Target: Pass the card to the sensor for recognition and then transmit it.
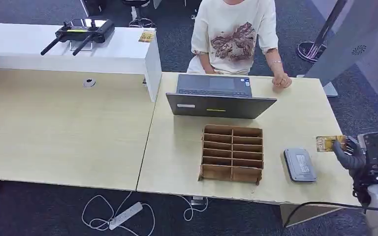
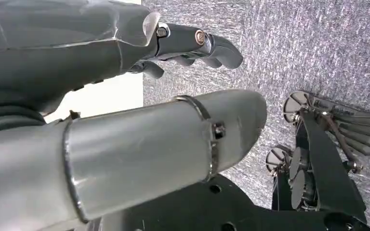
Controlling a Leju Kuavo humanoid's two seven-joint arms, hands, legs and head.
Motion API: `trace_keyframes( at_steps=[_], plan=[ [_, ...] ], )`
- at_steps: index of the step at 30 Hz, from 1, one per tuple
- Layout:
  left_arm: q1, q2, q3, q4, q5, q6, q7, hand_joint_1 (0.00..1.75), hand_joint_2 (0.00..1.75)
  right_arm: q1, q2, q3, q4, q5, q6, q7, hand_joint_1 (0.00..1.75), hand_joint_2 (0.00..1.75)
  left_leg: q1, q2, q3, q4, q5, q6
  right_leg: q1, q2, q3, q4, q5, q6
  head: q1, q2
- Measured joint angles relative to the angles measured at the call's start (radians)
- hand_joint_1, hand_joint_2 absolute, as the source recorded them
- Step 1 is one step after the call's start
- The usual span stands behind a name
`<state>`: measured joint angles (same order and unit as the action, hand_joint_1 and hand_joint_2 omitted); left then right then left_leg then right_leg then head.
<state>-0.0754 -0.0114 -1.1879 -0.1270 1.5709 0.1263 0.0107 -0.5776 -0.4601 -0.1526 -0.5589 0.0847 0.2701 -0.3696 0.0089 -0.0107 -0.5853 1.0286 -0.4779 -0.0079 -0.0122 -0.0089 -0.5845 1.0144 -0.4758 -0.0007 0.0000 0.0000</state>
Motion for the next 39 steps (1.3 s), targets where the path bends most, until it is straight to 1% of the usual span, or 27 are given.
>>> trace_keyframes(
  at_steps=[5, 8, 11, 15, 20, 23, 27, 32, 35, 39],
  plan=[
    [-0.001, 0.0, 0.0, 0.0, 0.0, 0.0, -0.003, 0.0, 0.0, -0.042, 0.0, -0.007, -0.032, 0.0, -0.004, -0.014, 1.75, 1.75, 0.0, 0.0, 0.0, 0.0, 0.0, 0.0, 0.0, 0.0, 0.0, 0.0, 0.0, 0.0, 0.0, 0.0],
    [-0.002, 0.0, 0.0, 0.0, 0.0, 0.0, -0.003, 0.0, 0.0, -0.067, 0.0, -0.007, -0.051, 0.006, -0.023, -0.019, 1.75, 1.75, 0.0, 0.0, -0.001, 0.0, 0.001, 0.001, 0.0, 0.0, 0.0, 0.0, 0.0, 0.0, 0.0, 0.0],
    [-0.003, 0.0, -0.002, 0.0, 0.0, 0.0, -0.003, 0.0, 0.0, -0.111, 0.005, -0.003, -0.069, 0.05, -0.072, -0.024, 1.75, 1.75, 0.0, 0.0, 0.0, 0.0, 0.001, 0.001, 0.0, 0.0, 0.0, 0.0, 0.0, 0.0, 0.0, 0.0],
    [-0.004, 0.0, -0.003, 0.0, 0.0, 0.0, -0.003, 0.0, 0.0, -0.176, 0.011, 0.031, -0.081, 0.113, -0.132, -0.025, 1.75, 1.75, 0.0, 0.0, 0.0, 0.0, 0.001, 0.001, 0.0, 0.0, 0.0, 0.0, 0.001, 0.0, 0.0, 0.0],
    [-0.005, -0.001, -0.006, 0.0, 0.0, -0.001, -0.01, 0.0, 0.0, -0.256, 0.025, 0.092, -0.087, 0.2, -0.209, -0.011, 1.75, 1.75, 0.0, 0.0, -0.001, 0.0, 0.001, 0.002, 0.0, 0.0, 0.0, 0.001, 0.001, 0.001, 0.0, 0.0],
    [-0.006, 0.0, -0.012, 0.0, 0.0, -0.002, -0.012, 0.0, 0.0, -0.323, 0.038, 0.148, -0.087, 0.269, -0.259, 0.003, 1.75, 1.75, 0.0, 0.0, 0.0, 0.0, 0.001, 0.002, 0.0, 0.0, 0.0, 0.001, 0.001, 0.001, 0.0, 0.0],
    [-0.008, 0.0, -0.017, 0.0, 0.0, -0.005, -0.012, 0.0, 0.0, -0.406, 0.053, 0.213, -0.078, 0.33, -0.282, 0.024, 1.75, 1.75, 0.0, 0.0, -0.001, 0.0, 0.002, 0.002, 0.0, -0.001, 0.0, 0.001, 0.001, 0.001, 0.0, 0.0],
    [-0.012, 0.0, -0.019, 0.0, 0.0, -0.011, -0.012, 0.0, 0.0, -0.529, 0.104, 0.322, -0.041, 0.456, -0.335, 0.066, 1.75, 1.75, 0.0, 0.003, -0.001, 0.0, 0.002, 0.001, 0.0, 0.002, -0.001, 0.002, 0.002, 0.001, 0.0, 0.0],
    [-0.012, 0.0, -0.019, 0.0, 0.0, -0.011, -0.012, 0.0, 0.0, -0.578, 0.139, 0.375, -0.025, 0.512, -0.359, 0.093, 1.75, 1.75, 0.0, 0.002, -0.001, 0.0, 0.002, 0.001, 0.0, 0.001, -0.001, 0.002, 0.002, 0.001, 0.0, 0.0],
    [-0.013, 0.0, -0.019, 0.0, 0.0, -0.015, -0.012, 0.0, 0.0, -0.641, 0.193, 0.451, 0.011, 0.617, -0.391, 0.146, 1.75, 1.75, 0.0, 0.004, 0.0, 0.0, 0.003, 0.0, 0.0, 0.003, -0.001, 0.002, 0.002, 0.001, 0.0, 0.0]
  ],
)
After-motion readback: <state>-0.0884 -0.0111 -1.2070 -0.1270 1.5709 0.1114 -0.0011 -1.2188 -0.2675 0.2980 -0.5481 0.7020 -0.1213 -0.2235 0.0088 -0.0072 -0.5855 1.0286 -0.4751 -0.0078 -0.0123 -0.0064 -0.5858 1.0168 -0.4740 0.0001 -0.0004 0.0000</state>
